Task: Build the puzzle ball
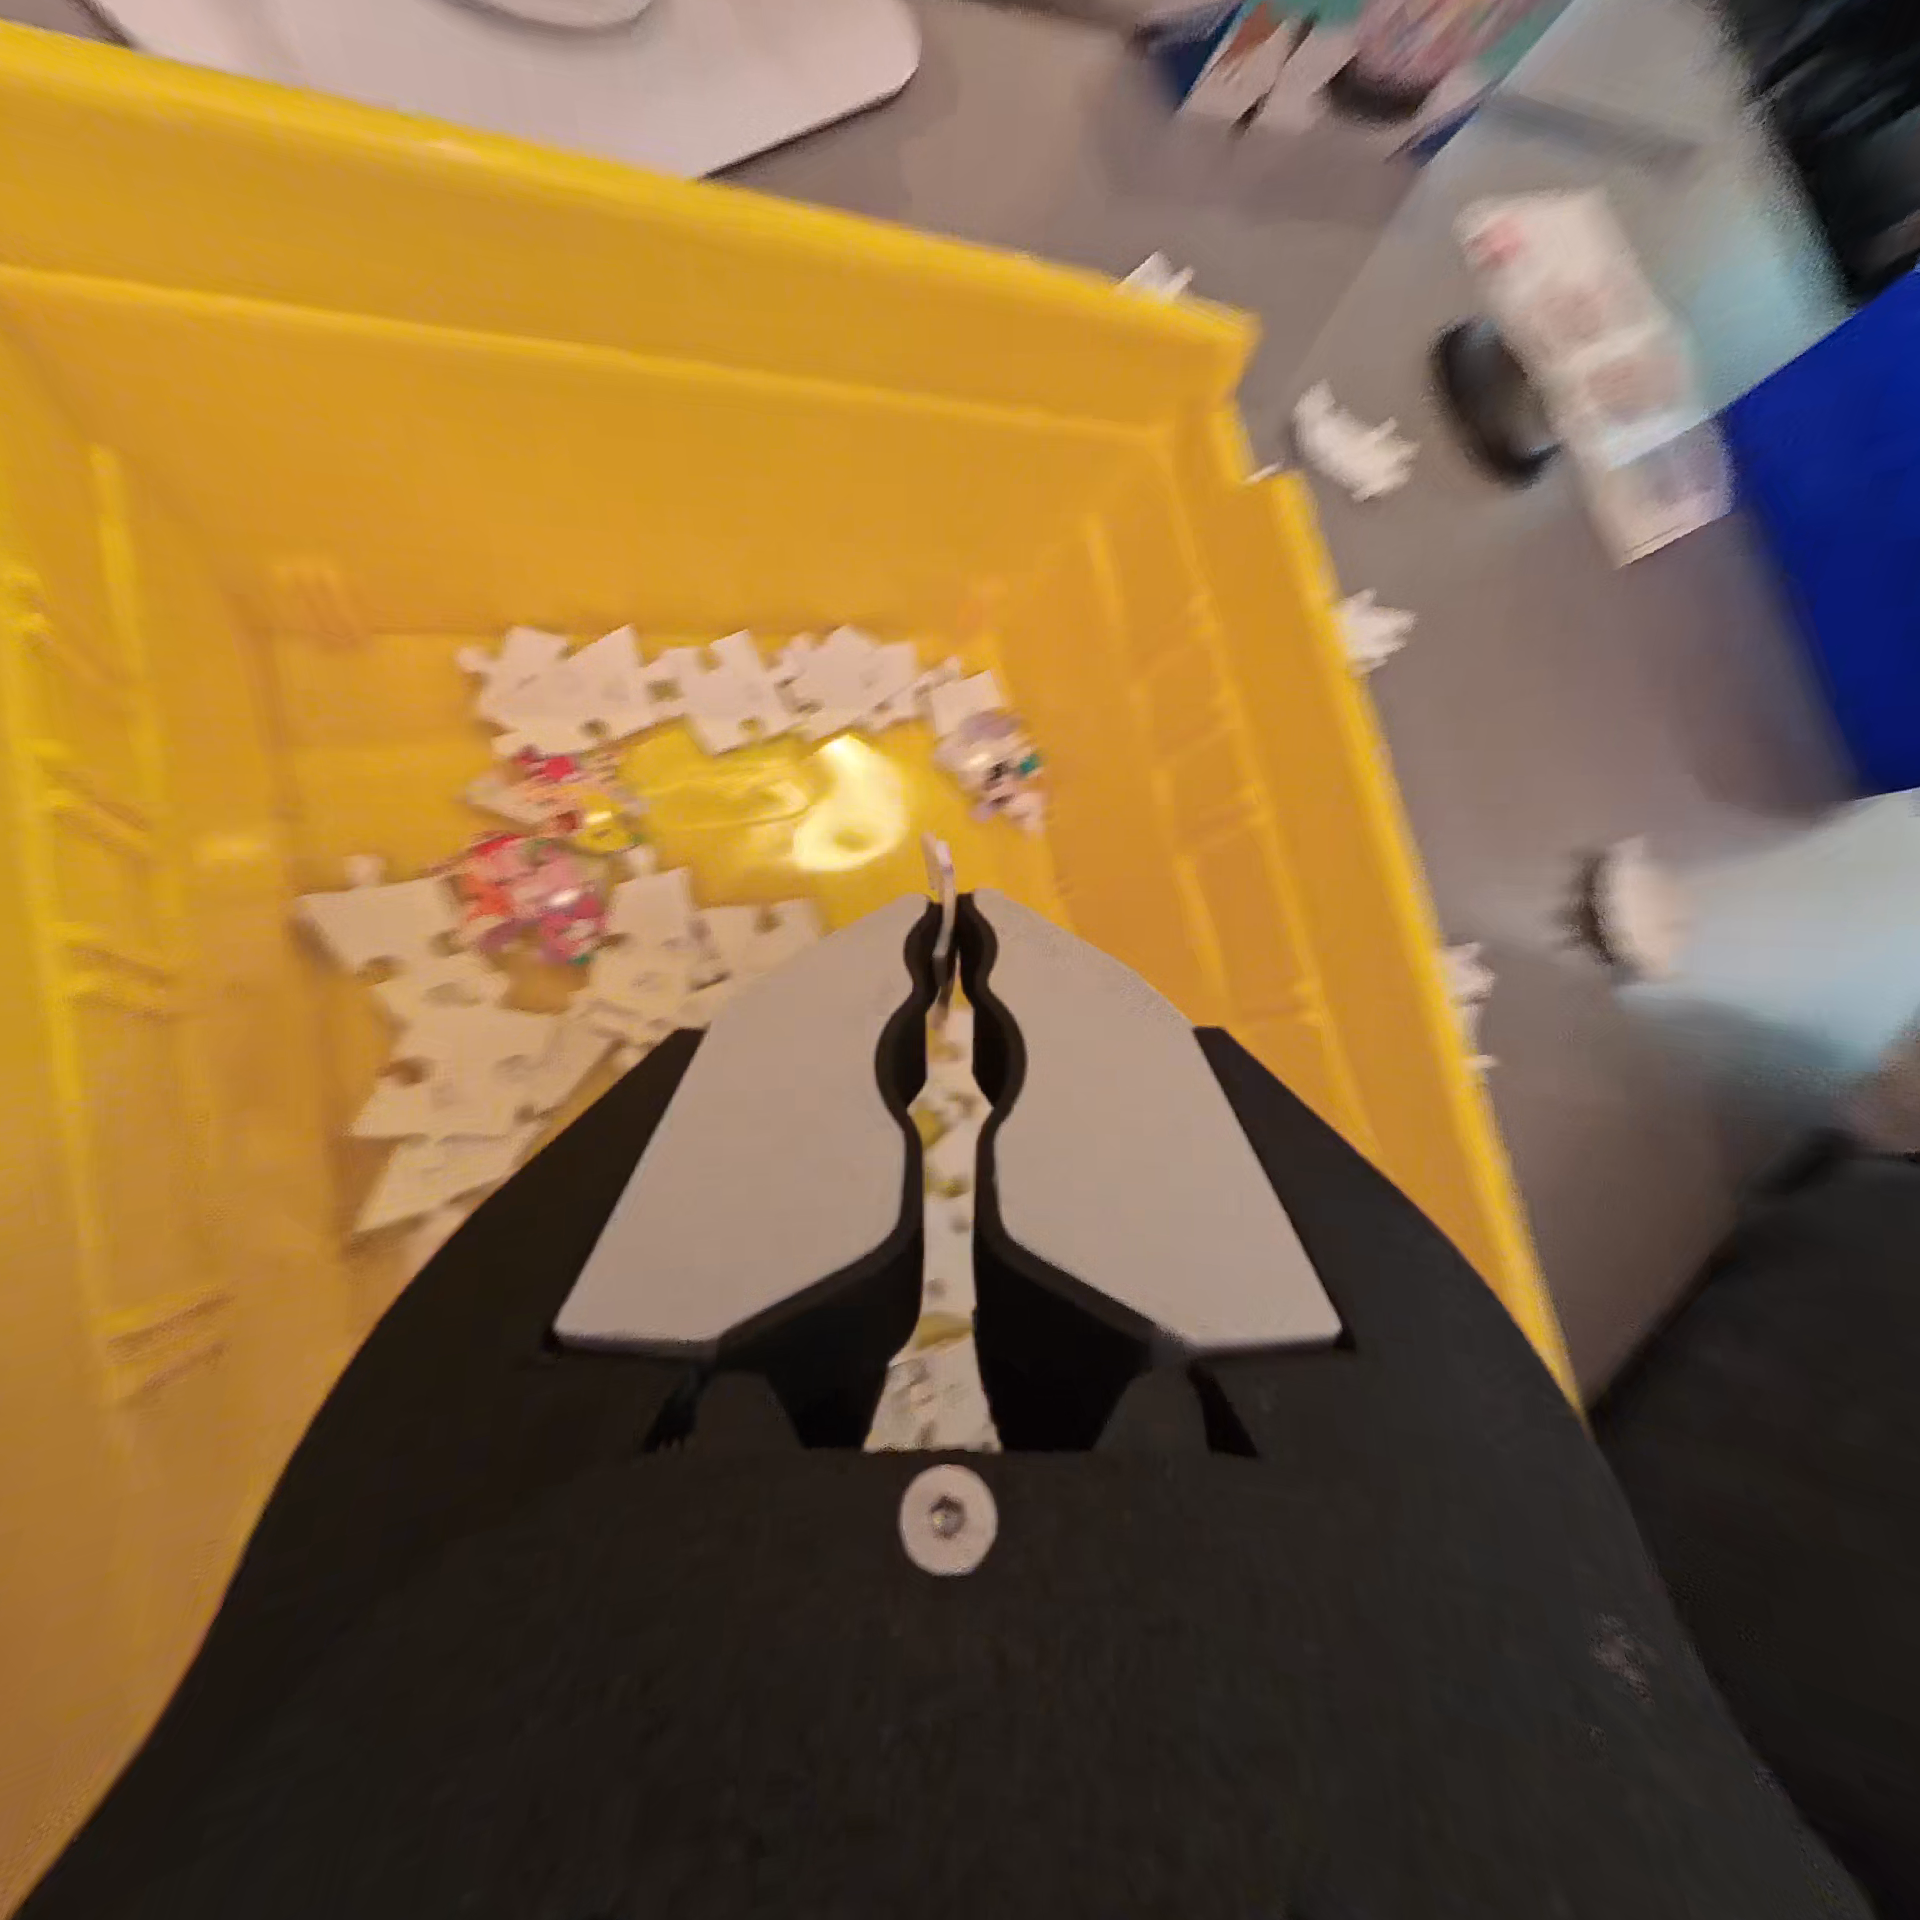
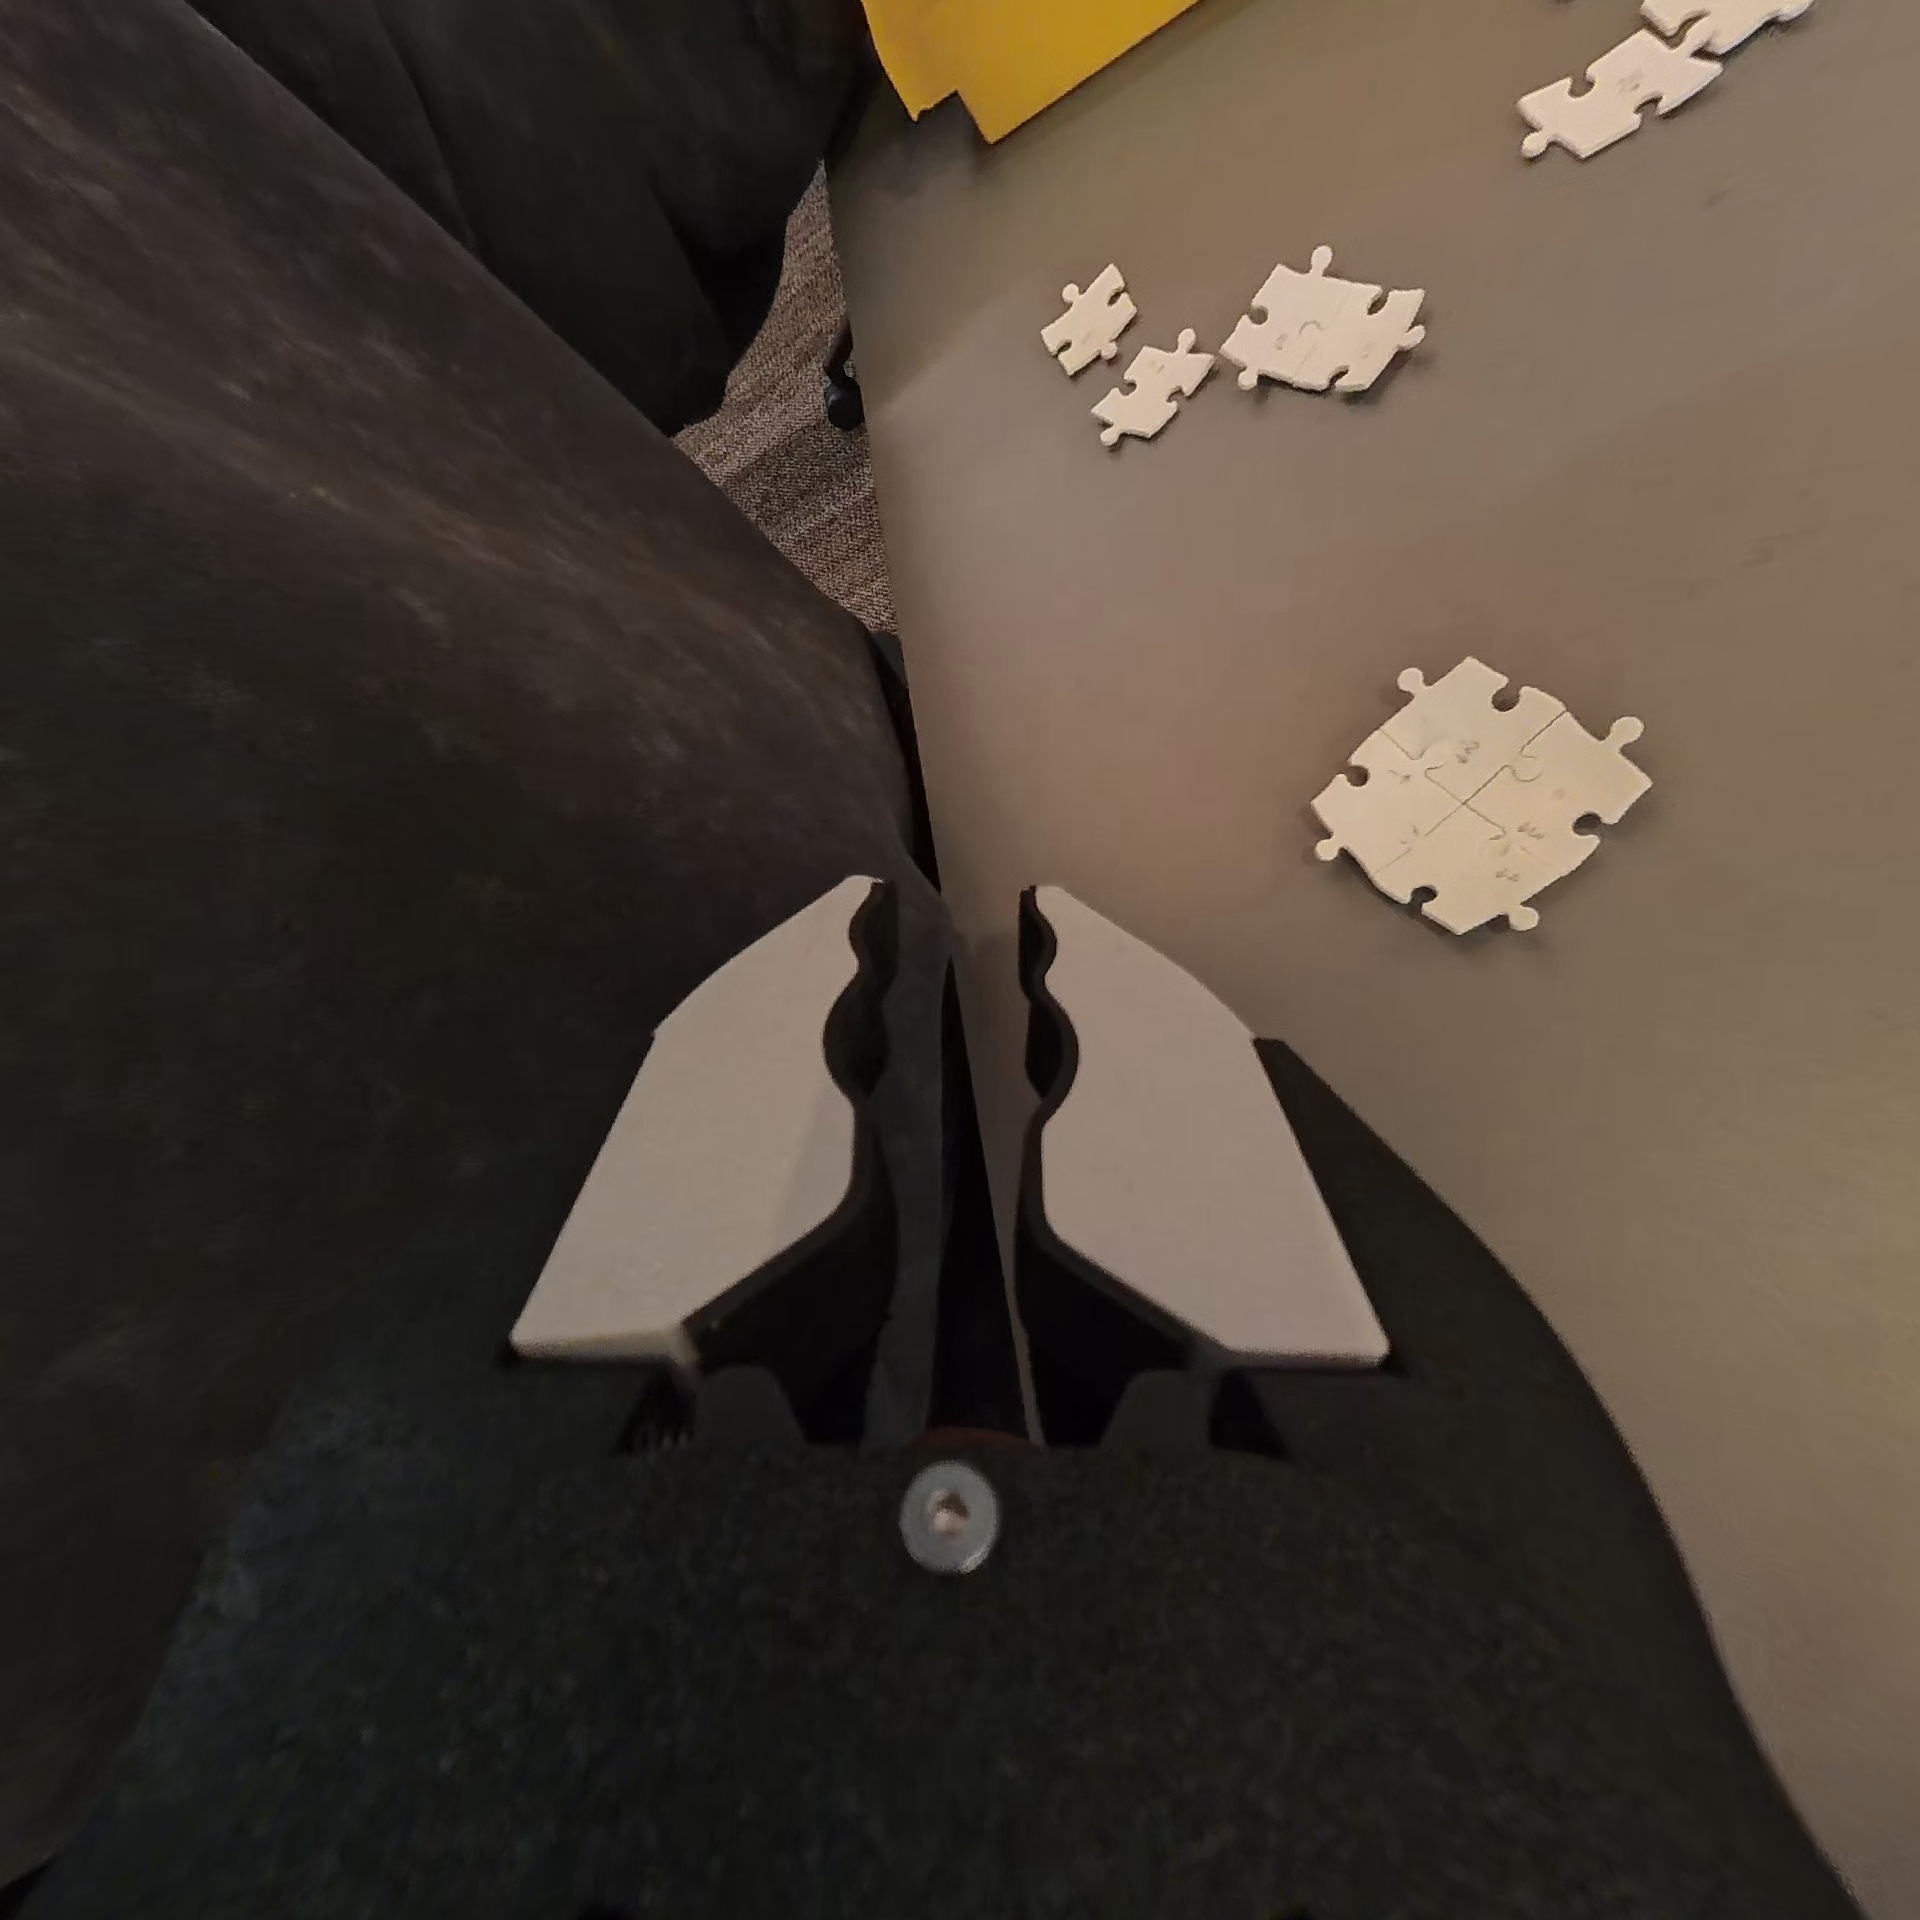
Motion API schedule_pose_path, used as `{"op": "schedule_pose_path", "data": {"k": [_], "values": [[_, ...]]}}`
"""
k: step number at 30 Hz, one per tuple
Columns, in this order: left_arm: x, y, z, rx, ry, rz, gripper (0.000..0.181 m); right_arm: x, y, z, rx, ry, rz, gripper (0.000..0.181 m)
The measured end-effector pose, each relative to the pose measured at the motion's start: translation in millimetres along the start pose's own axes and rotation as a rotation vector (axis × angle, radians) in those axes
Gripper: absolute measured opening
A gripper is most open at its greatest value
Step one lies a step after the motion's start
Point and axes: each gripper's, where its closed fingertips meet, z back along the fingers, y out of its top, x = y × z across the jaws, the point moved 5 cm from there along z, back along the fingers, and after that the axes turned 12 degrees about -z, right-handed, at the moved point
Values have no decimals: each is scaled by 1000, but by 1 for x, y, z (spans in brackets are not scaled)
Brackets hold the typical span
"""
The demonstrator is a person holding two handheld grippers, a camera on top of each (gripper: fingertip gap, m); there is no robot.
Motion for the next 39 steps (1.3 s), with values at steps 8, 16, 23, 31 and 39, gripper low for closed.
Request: {"op": "schedule_pose_path", "data": {"k": [8,16,23,31,39], "values": [[39,33,42,443,-513,253,2,1,16,4,66,-59,45,19],[201,56,57,547,-648,-158,2,-26,122,-8,553,251,43,18],[282,48,34,641,-760,-368,2,-68,130,-21,600,420,219,17],[313,48,23,649,-914,-320,2,-70,120,-19,635,341,279,12],[307,32,9,531,-637,-355,40,-53,90,2,631,-176,676,2]]}}
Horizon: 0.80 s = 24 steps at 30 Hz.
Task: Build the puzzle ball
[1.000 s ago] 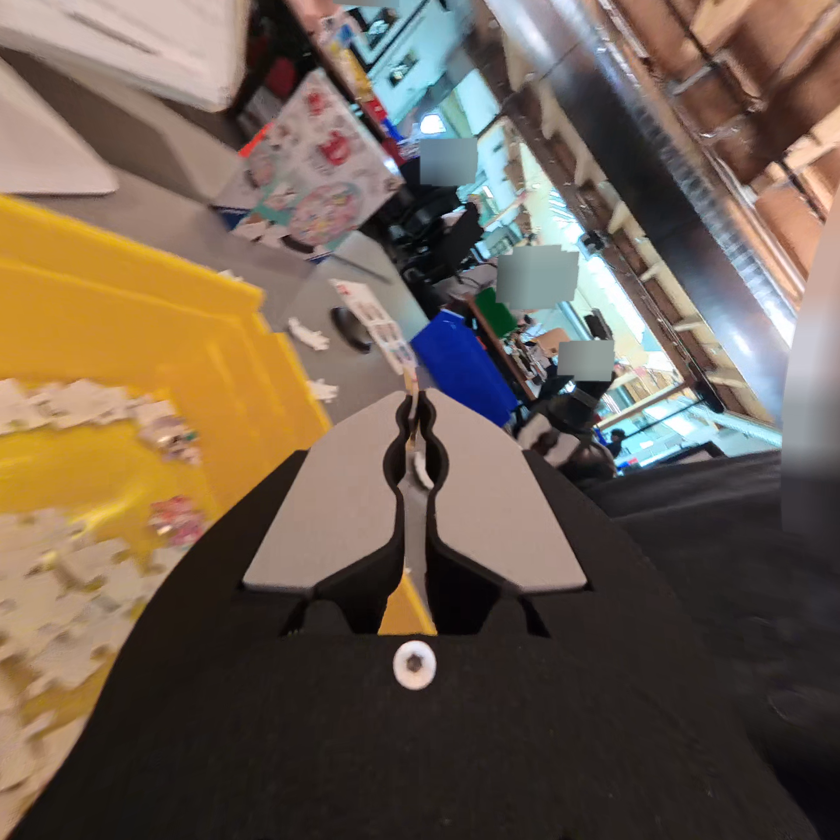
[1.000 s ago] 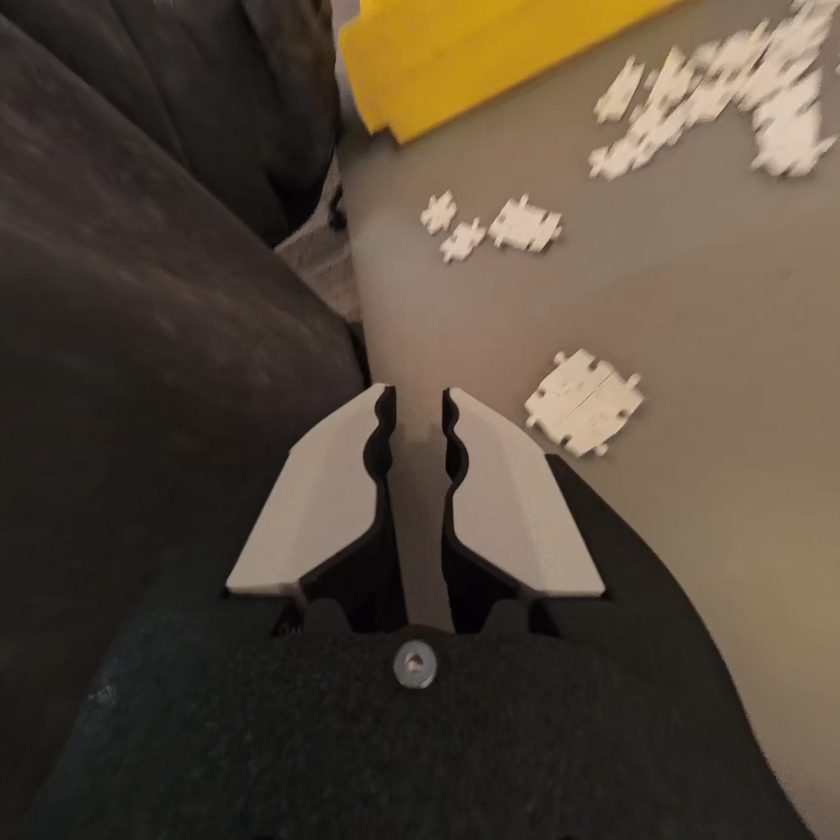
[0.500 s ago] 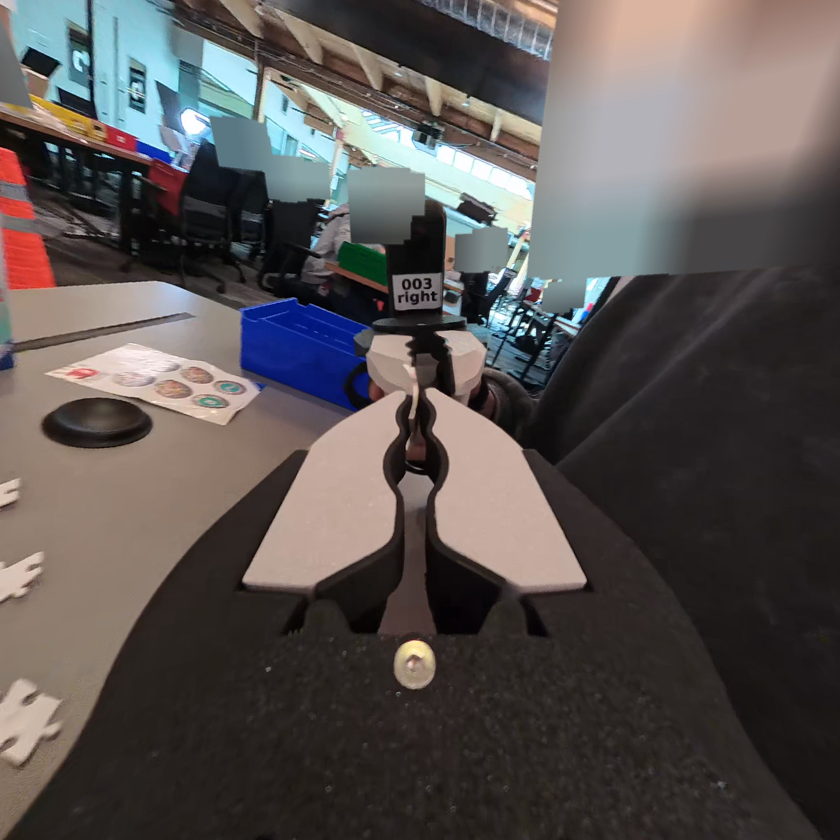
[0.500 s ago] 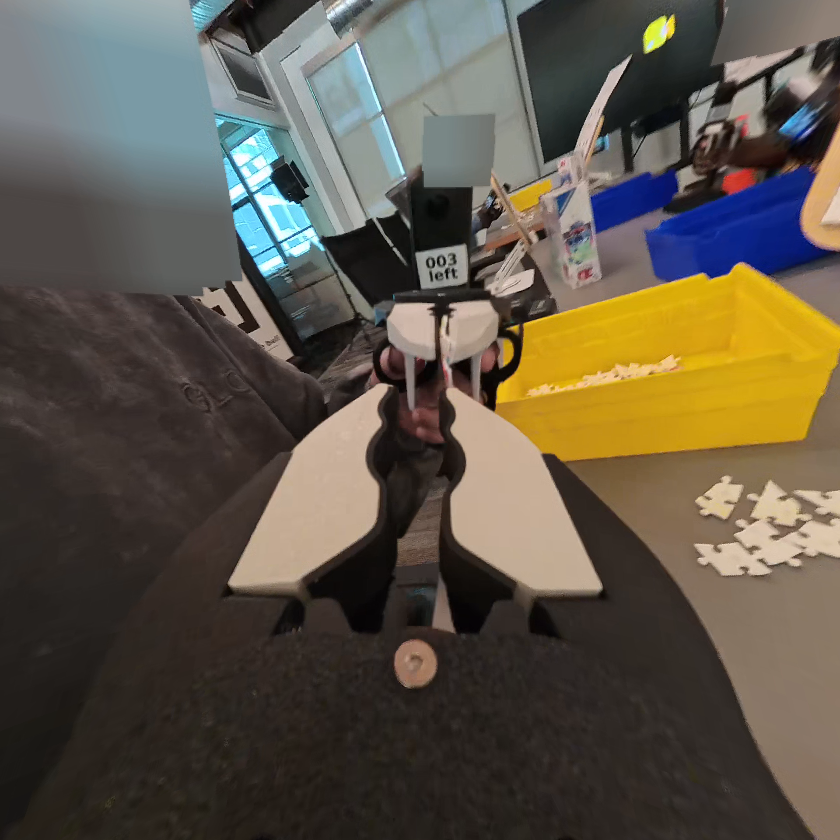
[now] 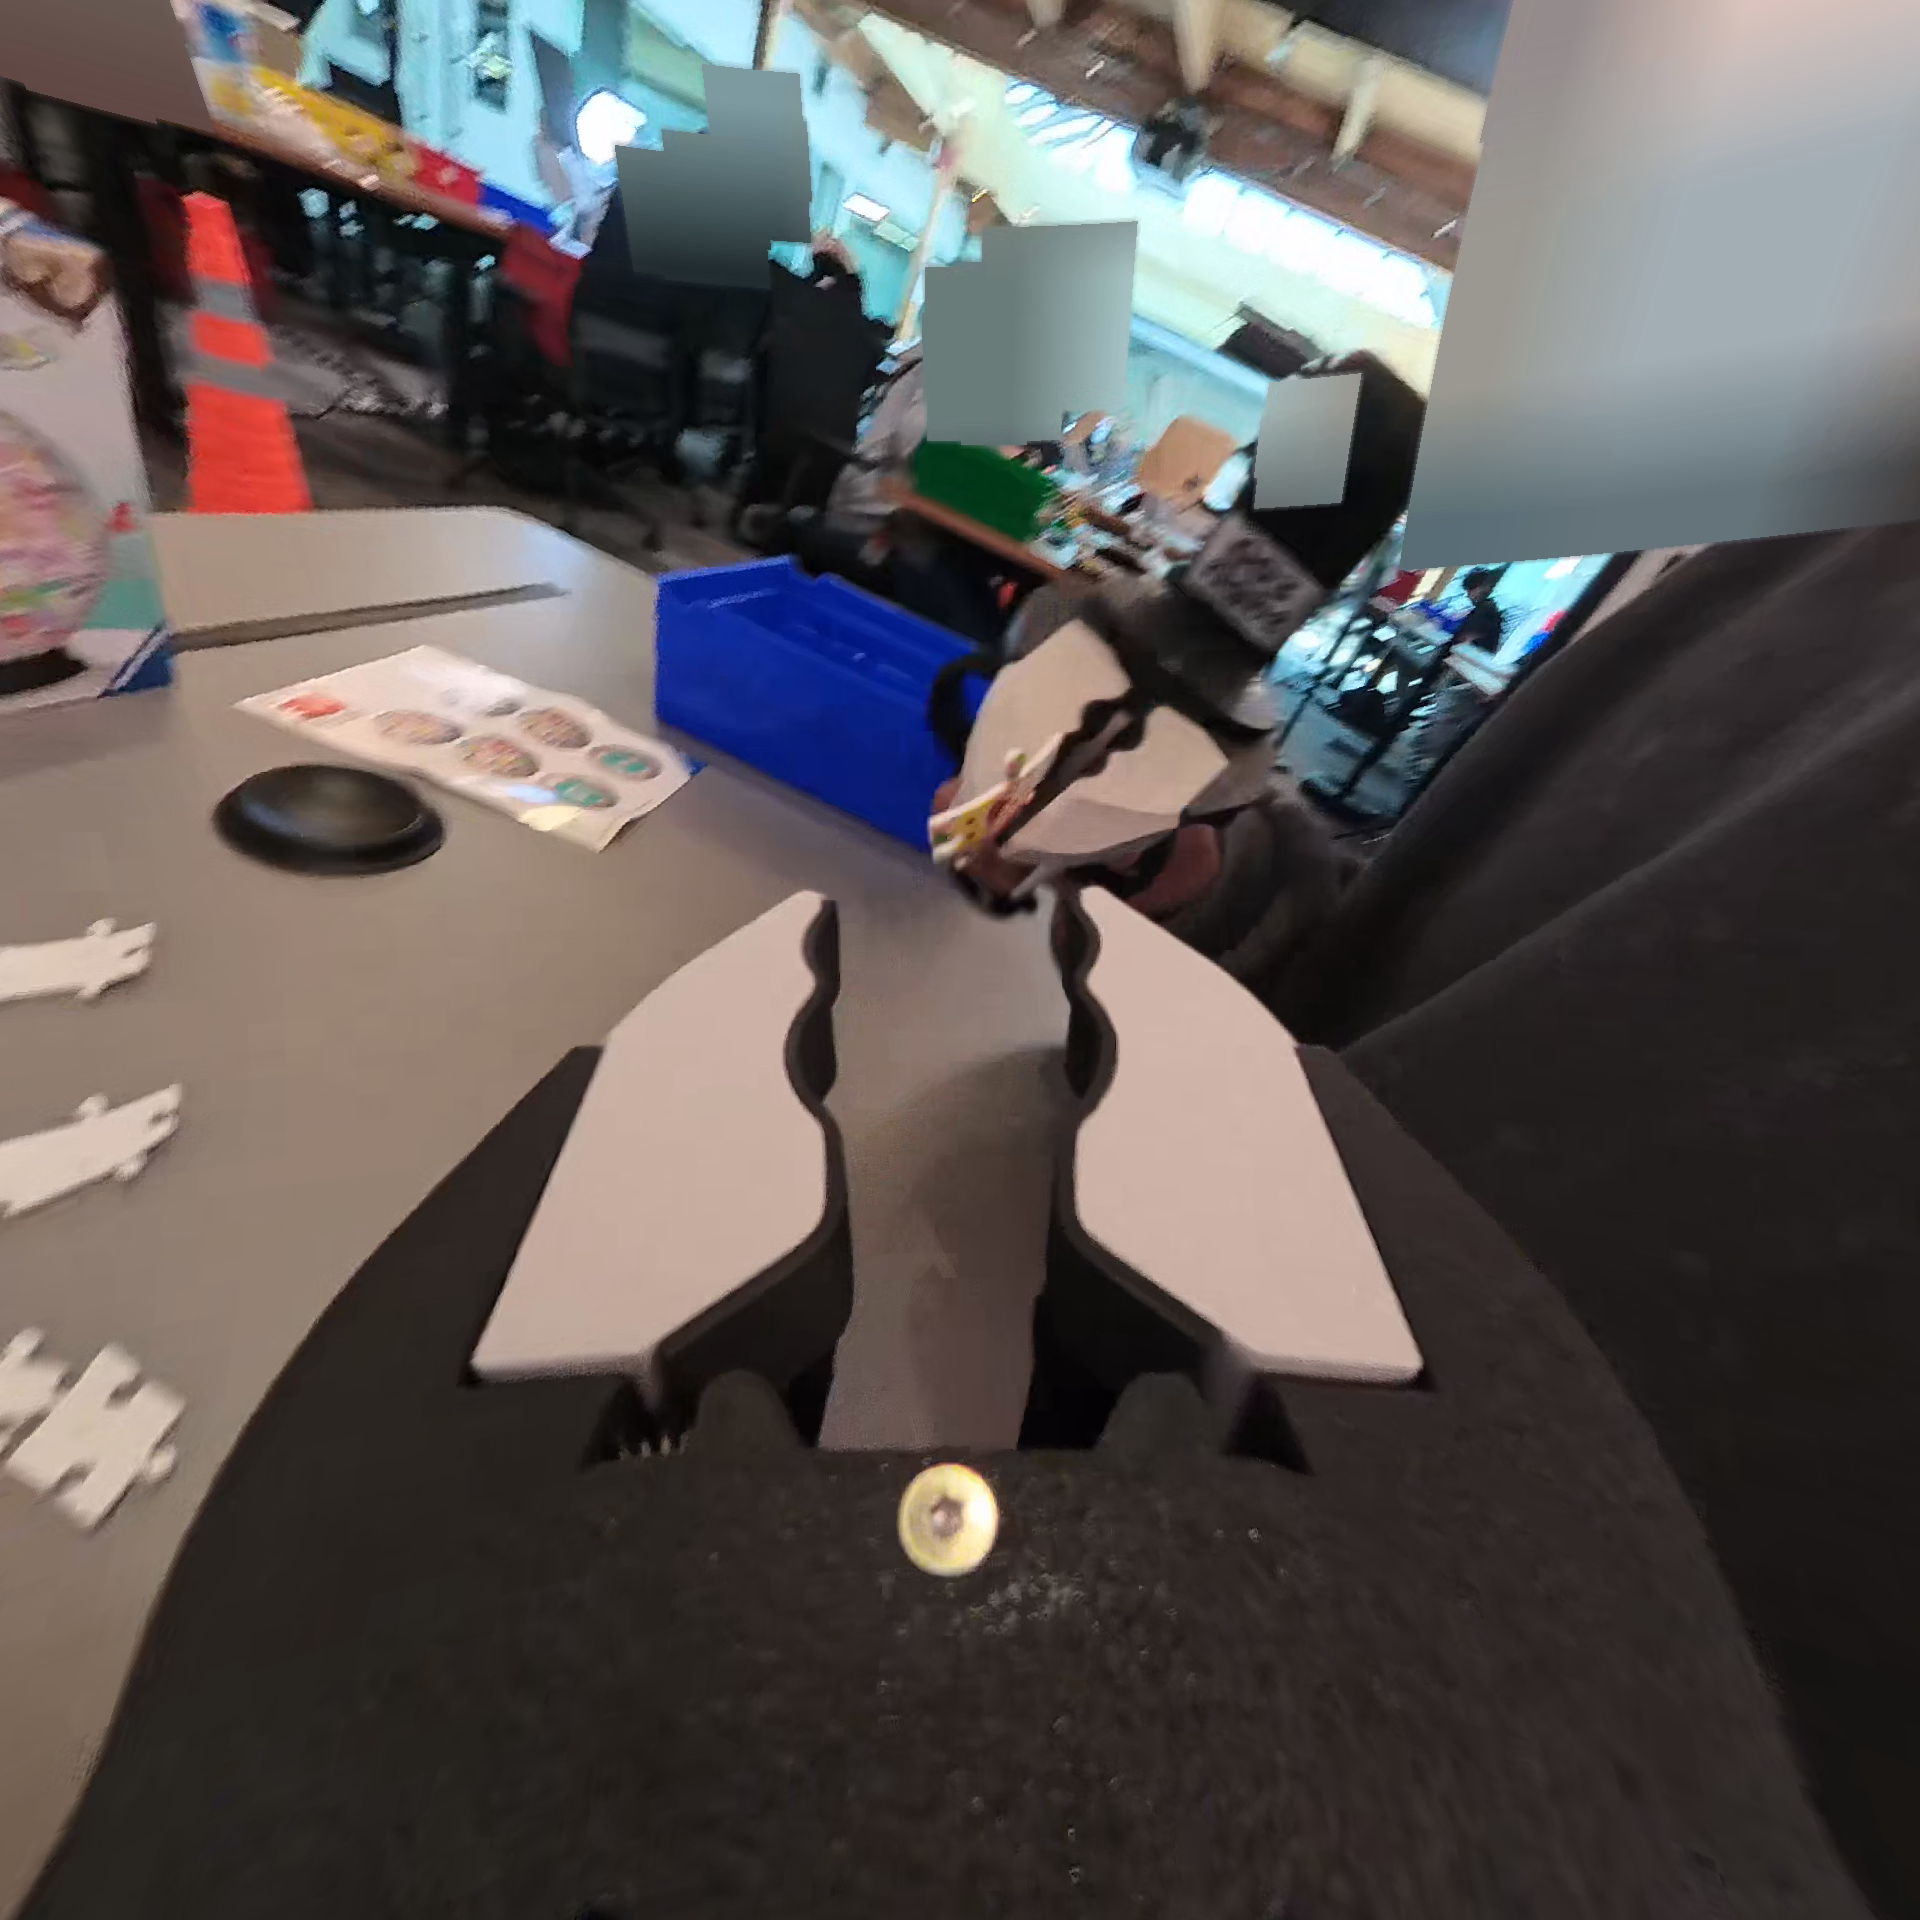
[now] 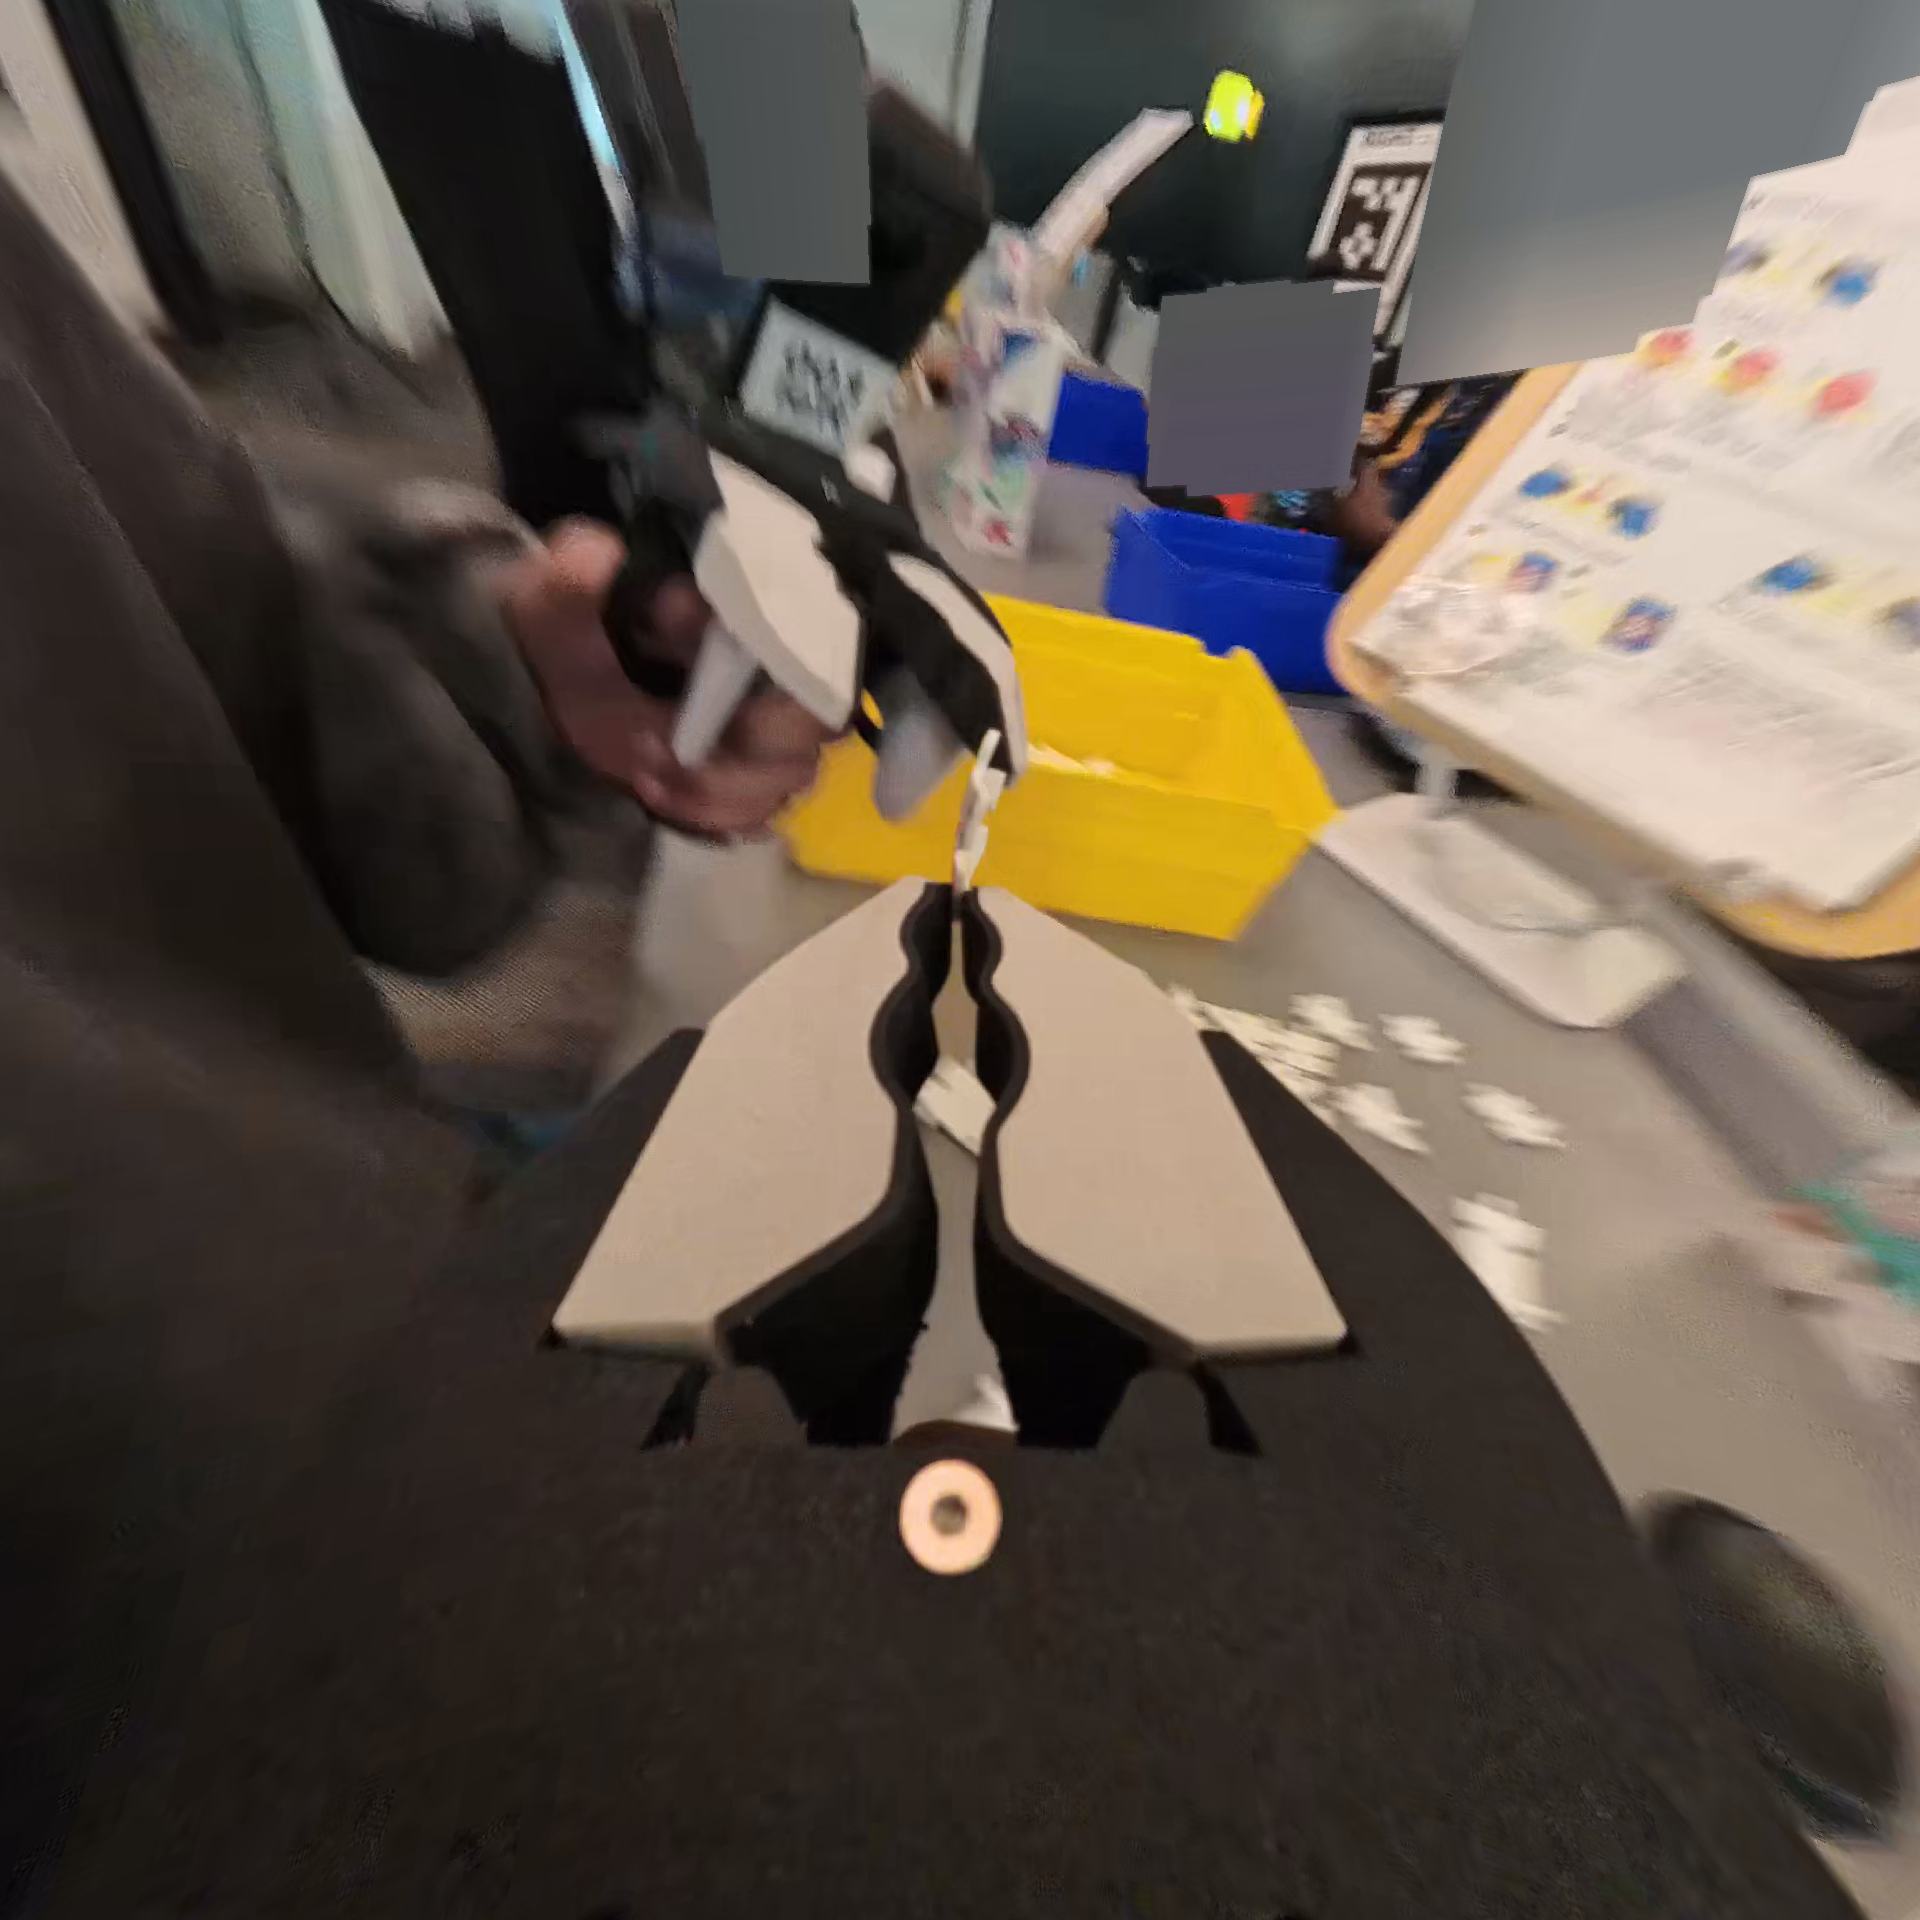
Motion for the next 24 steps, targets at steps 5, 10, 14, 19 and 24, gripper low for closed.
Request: {"op": "schedule_pose_path", "data": {"k": [5,10,14,19,24], "values": [[2,-24,-2,-77,62,85,41,2,-31,16,-214,-212,406,2],[9,-44,-37,-200,65,127,57,-3,-43,17,-285,-282,578,2],[13,-48,-59,-269,104,92,65,-8,-47,17,-268,-291,604,2],[17,-48,-71,-326,110,56,55,-10,-52,16,-262,-273,605,2],[19,-51,-75,-376,116,53,44,-10,-59,19,-280,-266,615,2]]}}
